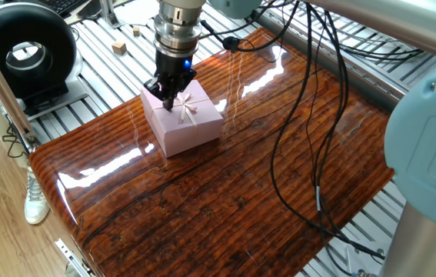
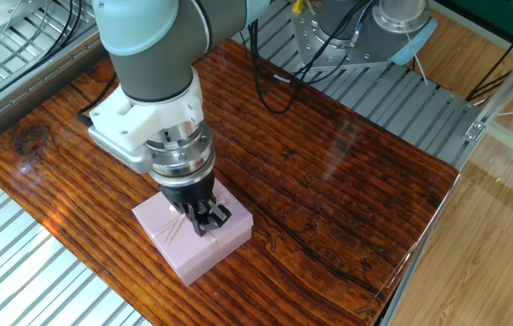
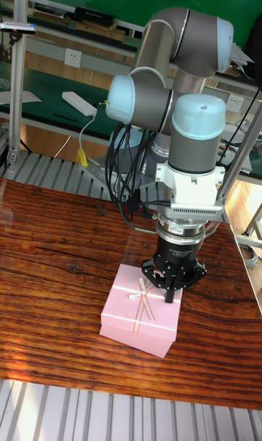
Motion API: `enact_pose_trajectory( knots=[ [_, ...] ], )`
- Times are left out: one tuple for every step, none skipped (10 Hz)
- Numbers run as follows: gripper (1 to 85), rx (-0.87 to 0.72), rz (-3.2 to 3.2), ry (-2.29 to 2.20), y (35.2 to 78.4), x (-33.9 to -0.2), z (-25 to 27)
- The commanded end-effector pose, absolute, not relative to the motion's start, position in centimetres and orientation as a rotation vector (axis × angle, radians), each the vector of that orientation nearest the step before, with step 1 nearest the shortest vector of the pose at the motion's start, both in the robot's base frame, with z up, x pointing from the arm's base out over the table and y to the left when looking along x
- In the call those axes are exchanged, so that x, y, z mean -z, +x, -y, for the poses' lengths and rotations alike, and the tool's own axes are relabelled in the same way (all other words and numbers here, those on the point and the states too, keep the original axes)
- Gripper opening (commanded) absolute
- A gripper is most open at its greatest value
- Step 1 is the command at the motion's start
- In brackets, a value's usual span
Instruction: Cover the box
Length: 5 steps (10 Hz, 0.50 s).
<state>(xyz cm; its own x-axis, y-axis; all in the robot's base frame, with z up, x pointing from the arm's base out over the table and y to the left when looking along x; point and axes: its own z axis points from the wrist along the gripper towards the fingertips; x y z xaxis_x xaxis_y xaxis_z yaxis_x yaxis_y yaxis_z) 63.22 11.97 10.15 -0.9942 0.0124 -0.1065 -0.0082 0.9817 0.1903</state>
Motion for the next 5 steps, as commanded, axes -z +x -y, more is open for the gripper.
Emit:
enact_pose_trajectory(
  knots=[
    [1.0,-0.334,-2.991,0.033,64.7,-11.1,-12.7],
    [1.0,-0.333,-2.984,0.032,65.3,-11.3,-12.7],
    [1.0,-0.327,-2.973,0.024,65.7,-11.2,-12.6],
    [1.0,-0.316,-2.966,0.013,66.0,-11.0,-12.5],
    [1.0,-0.298,-2.96,-0.006,66.4,-10.6,-12.2]
  ],
)
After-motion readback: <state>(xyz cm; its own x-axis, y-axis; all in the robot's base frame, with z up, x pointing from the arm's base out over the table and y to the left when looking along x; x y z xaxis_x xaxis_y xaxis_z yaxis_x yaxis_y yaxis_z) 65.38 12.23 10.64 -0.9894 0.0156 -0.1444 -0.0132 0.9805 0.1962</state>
